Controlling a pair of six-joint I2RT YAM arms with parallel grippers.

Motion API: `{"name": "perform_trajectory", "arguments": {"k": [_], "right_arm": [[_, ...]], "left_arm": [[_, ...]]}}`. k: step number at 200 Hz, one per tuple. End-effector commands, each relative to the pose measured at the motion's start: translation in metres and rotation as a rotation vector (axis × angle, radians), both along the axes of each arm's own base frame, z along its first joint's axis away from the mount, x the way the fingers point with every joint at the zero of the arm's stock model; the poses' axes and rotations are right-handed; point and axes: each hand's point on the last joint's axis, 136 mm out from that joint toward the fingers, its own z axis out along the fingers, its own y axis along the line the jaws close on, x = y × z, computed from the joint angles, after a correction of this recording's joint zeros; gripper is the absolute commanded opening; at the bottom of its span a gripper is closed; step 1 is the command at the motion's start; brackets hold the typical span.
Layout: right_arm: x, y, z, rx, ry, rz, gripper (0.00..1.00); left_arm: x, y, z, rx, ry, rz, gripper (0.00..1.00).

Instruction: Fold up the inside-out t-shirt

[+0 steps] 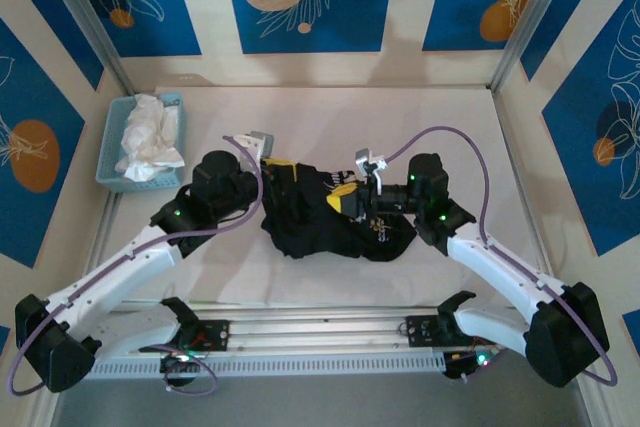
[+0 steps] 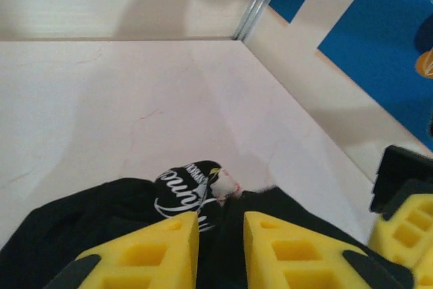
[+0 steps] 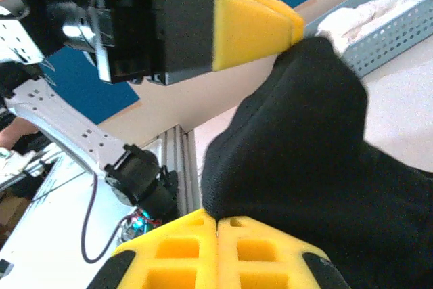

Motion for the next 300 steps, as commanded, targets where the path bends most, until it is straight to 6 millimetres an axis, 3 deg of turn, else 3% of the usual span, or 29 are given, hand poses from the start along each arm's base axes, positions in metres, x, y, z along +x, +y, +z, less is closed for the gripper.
{"name": "perform_trajectory", "arguments": {"k": [1,13,63,114,167,195,220,246,261,300], "right_arm": [[-0.003,-0.004,0.012,0.054,0.027,0.037,0.00],[0.002,-0.005,0.014,0.062,0.045,0.023,0.00],[0.022,-0.007,0.010,0.051,0.118,-0.040,0.00],[0.037,-0.008,0.009,0.044,0.190,-0.100,0.00],[0.036,-0.008,0.021,0.057,0.213,-0.086,0.00],[0.031,-0.008,0.021,0.051,0.209,-0.068,0.00],[0.024,-0.012,0.016,-0.001,0.153,-0.057,0.00],[0.029,-0.024,-0.004,-0.111,0.101,-0.142,0.00],[0.033,-0.030,-0.007,-0.127,0.101,-0.187,0.00],[0.059,-0.039,-0.018,-0.155,0.229,-0.342,0.01]], "left_arm": [[-0.002,0.007,-0.012,0.058,-0.030,-0.004,0.33],[-0.012,0.005,-0.018,0.043,-0.034,-0.052,0.43],[-0.044,0.004,-0.051,0.048,0.002,-0.178,0.67],[-0.049,0.015,-0.078,0.089,-0.011,-0.154,0.76],[-0.038,-0.002,-0.099,0.165,-0.042,-0.193,0.80],[-0.025,-0.024,-0.096,0.162,-0.079,-0.244,0.68],[-0.025,-0.048,-0.078,0.098,-0.091,-0.346,0.34],[-0.047,-0.054,-0.042,-0.075,-0.104,-0.450,0.05],[-0.066,-0.053,-0.024,-0.158,-0.094,-0.527,0.00],[-0.113,-0.051,0.010,-0.319,-0.069,-0.743,0.00]]}}
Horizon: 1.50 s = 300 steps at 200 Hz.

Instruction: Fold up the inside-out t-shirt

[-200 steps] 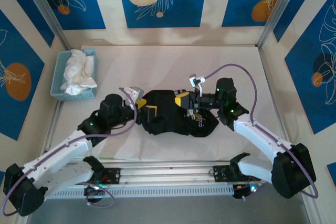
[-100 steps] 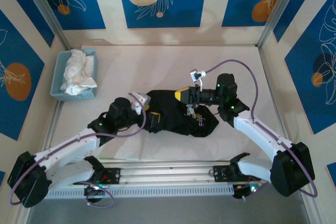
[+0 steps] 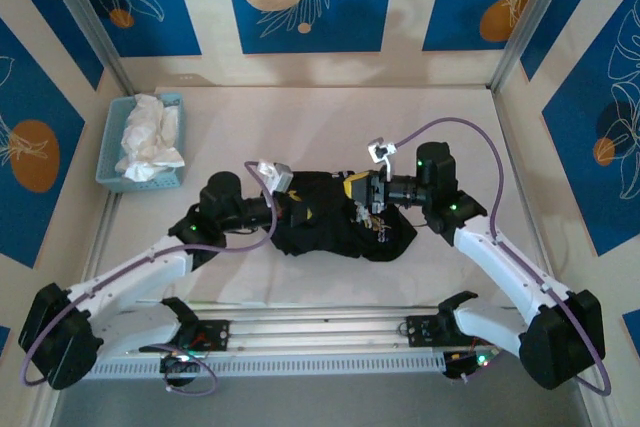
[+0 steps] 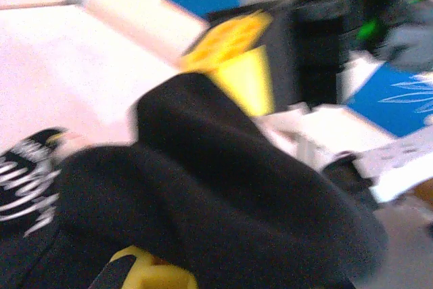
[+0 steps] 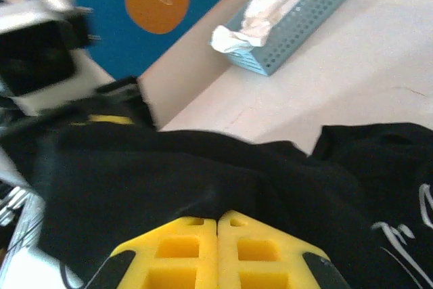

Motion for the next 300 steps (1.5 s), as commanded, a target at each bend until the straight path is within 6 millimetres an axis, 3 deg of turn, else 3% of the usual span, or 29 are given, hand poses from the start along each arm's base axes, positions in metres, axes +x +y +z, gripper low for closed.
{"name": "perform_trajectory", "arguments": {"k": [1,32,52,72,95,125,140,178,215,248,300], "right_arm": [[0.021,-0.010,-0.005,-0.049,0.069,-0.131,0.02],[0.033,-0.011,-0.021,-0.082,0.222,-0.190,0.09],[0.031,-0.012,-0.027,-0.132,0.251,-0.178,0.20],[0.025,-0.025,-0.032,-0.236,0.209,-0.193,0.31],[0.001,-0.030,-0.017,-0.255,0.066,-0.123,0.37],[-0.053,-0.010,0.005,-0.118,-0.116,0.113,0.38],[-0.067,0.000,0.006,-0.091,-0.169,0.171,0.39],[-0.050,0.018,-0.014,-0.165,-0.139,0.132,0.44],[-0.052,0.037,-0.030,-0.180,-0.139,0.185,0.43],[-0.047,0.042,-0.036,-0.179,-0.109,0.165,0.42],[-0.021,0.043,-0.048,-0.260,-0.080,0.057,0.42]], "left_arm": [[-0.039,-0.001,0.036,-0.147,0.011,-0.212,0.00],[-0.057,0.001,0.051,-0.203,-0.009,-0.313,0.00],[-0.050,0.001,0.048,-0.182,-0.008,-0.284,0.00],[-0.037,0.005,0.044,-0.163,-0.002,-0.217,0.00],[-0.024,0.012,0.038,-0.126,0.001,-0.139,0.00],[-0.014,0.018,0.033,-0.096,-0.002,-0.080,0.00],[-0.012,0.018,0.033,-0.092,-0.001,-0.072,0.00],[-0.012,0.017,0.033,-0.095,0.009,-0.082,0.00],[-0.012,0.018,0.033,-0.099,0.013,-0.080,0.00],[-0.012,0.017,0.033,-0.101,0.013,-0.083,0.00],[-0.014,0.018,0.034,-0.110,0.012,-0.093,0.00]]}}
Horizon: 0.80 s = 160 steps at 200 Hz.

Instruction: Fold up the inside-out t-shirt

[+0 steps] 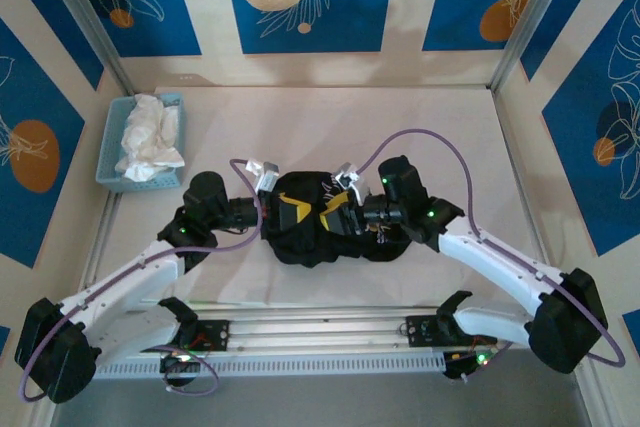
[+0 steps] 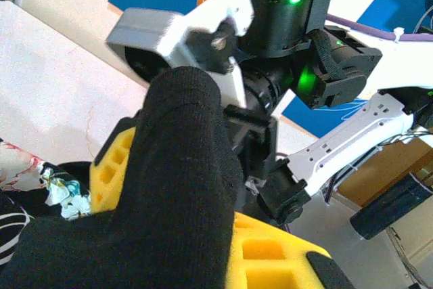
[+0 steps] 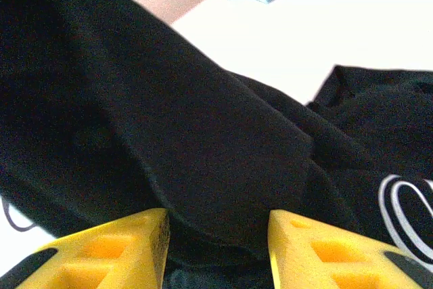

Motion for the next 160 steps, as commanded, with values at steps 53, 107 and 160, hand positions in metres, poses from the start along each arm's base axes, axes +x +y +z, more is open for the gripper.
{"name": "perform_trajectory", "arguments": {"k": [53,107,160], "right_arm": [[0.002,0.000,0.024,0.049,-0.035,0.018,0.00],[-0.040,-0.035,0.079,0.269,-0.008,0.195,0.00],[-0.050,-0.029,0.099,0.385,0.054,0.308,0.00]], "left_arm": [[0.005,0.005,0.014,-0.017,-0.055,0.033,0.00],[0.033,0.025,0.001,0.009,-0.030,0.201,0.00],[0.042,0.024,-0.011,0.021,0.012,0.212,0.06]]}}
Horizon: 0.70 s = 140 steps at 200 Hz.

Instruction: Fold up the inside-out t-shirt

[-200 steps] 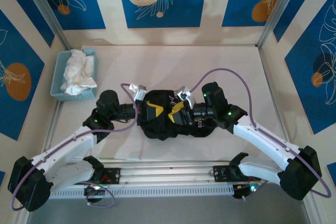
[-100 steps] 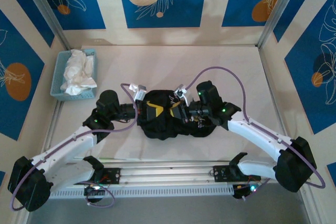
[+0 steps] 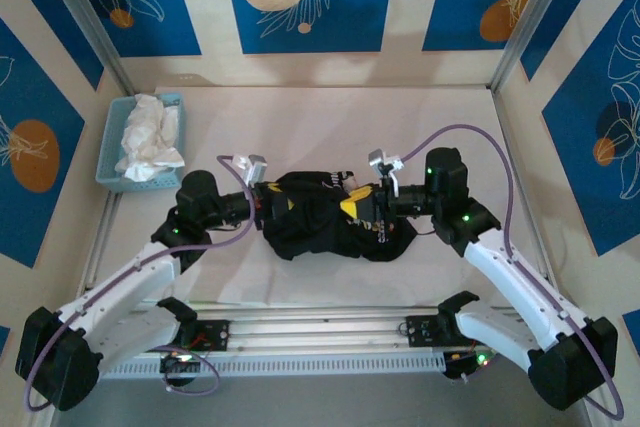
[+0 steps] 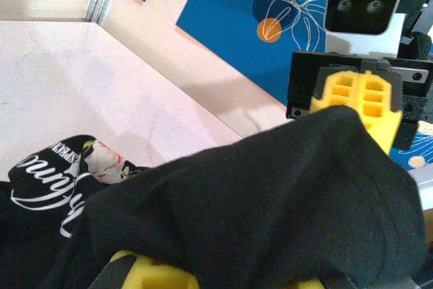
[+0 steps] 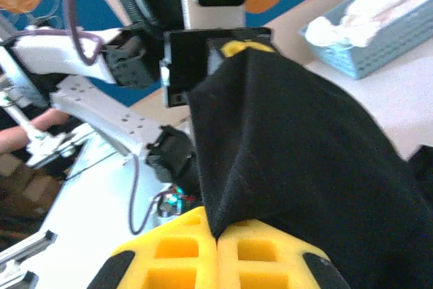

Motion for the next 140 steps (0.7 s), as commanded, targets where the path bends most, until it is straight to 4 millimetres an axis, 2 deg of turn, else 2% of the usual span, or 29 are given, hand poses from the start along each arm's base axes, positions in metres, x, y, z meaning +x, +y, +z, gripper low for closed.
{"name": "perform_trajectory", "arguments": {"k": [1,43,60,78,89,109,124,140], "right_arm": [[-0.014,0.005,0.007,0.053,0.050,0.113,0.00],[0.005,0.016,-0.003,0.019,0.103,0.051,0.00],[0.016,0.017,-0.012,-0.025,0.143,-0.005,0.00],[0.031,0.015,-0.022,-0.078,0.172,-0.091,0.00],[0.047,0.010,-0.033,-0.136,0.207,-0.195,0.00],[0.076,-0.010,-0.064,-0.324,0.291,-0.420,0.11],[0.080,-0.020,-0.075,-0.414,0.304,-0.481,0.21],[0.075,-0.019,-0.070,-0.430,0.233,-0.464,0.26]], "left_arm": [[0.007,0.001,-0.003,-0.002,0.001,0.021,0.06],[0.003,0.004,-0.008,0.004,-0.007,0.021,0.21],[-0.006,0.003,0.001,-0.036,-0.033,-0.016,0.13],[-0.013,0.001,0.010,-0.069,-0.034,-0.056,0.00],[-0.016,0.000,0.016,-0.091,-0.034,-0.077,0.00],[-0.026,-0.001,0.030,-0.153,-0.056,-0.136,0.00],[-0.031,-0.003,0.037,-0.179,-0.060,-0.175,0.00],[-0.032,-0.005,0.037,-0.178,-0.048,-0.194,0.00]]}}
